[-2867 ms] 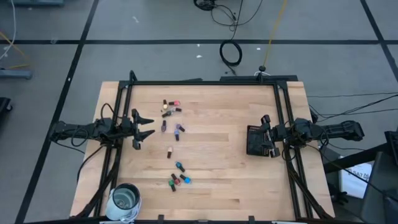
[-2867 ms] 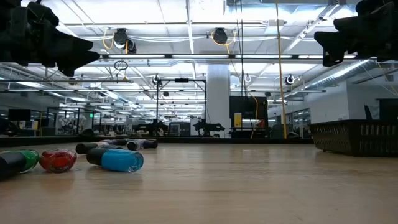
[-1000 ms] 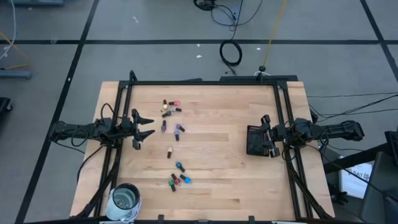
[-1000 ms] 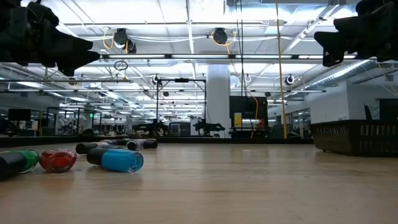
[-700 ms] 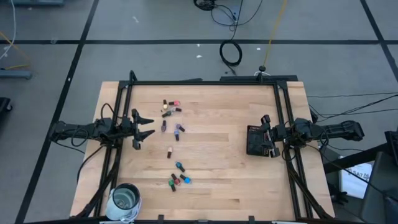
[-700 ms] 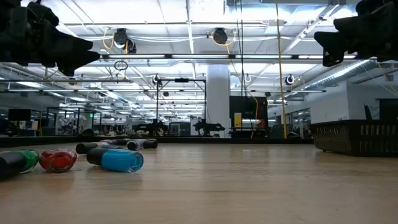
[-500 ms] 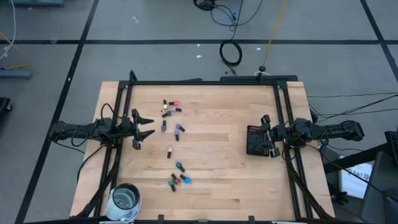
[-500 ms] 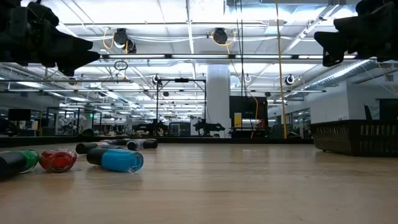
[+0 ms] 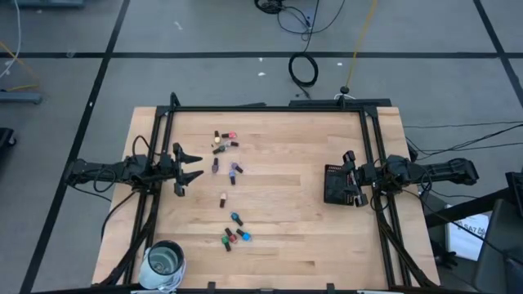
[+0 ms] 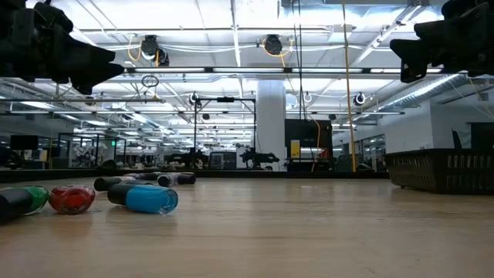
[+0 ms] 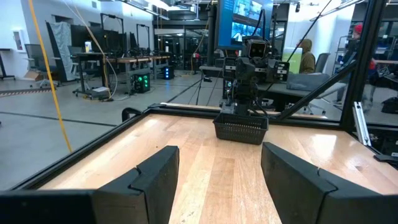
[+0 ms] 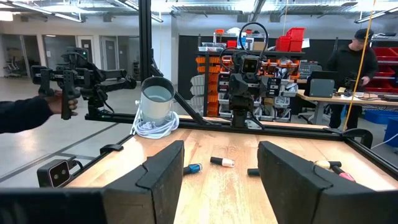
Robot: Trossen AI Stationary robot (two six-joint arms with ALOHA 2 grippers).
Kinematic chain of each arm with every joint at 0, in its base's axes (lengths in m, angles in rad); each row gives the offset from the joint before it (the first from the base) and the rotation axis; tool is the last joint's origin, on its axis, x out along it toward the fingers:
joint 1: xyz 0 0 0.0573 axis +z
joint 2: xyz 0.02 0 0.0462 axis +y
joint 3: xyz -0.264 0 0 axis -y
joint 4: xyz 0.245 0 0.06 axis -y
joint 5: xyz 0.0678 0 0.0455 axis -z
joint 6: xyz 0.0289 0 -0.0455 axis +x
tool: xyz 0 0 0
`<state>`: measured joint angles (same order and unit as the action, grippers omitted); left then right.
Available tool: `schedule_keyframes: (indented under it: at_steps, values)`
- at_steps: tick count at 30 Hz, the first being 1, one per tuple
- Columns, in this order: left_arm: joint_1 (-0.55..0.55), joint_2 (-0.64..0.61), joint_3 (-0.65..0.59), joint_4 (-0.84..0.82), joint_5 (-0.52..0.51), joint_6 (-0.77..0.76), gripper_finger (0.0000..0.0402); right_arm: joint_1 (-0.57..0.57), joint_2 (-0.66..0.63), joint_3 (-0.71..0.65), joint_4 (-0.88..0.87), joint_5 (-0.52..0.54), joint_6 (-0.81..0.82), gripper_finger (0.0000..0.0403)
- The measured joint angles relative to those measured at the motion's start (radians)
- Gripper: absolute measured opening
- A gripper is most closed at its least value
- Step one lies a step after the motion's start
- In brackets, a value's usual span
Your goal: Pick & Place Nail Polish
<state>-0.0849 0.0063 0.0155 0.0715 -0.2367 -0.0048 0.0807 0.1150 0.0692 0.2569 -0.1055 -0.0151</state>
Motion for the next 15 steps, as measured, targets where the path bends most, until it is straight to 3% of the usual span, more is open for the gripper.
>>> schedule_keyframes:
  at_steps: [12, 15]
  values:
    - [0.000, 0.000, 0.000, 0.011, -0.003, -0.079, 0.0225, 0.000, 0.000, 0.000, 0.000, 0.000, 0.000, 0.0192]
    - [0.001, 0.000, 0.000, 0.035, -0.113, -0.120, 0.0225, 0.000, 0.000, 0.000, 0.000, 0.000, 0.000, 0.0192]
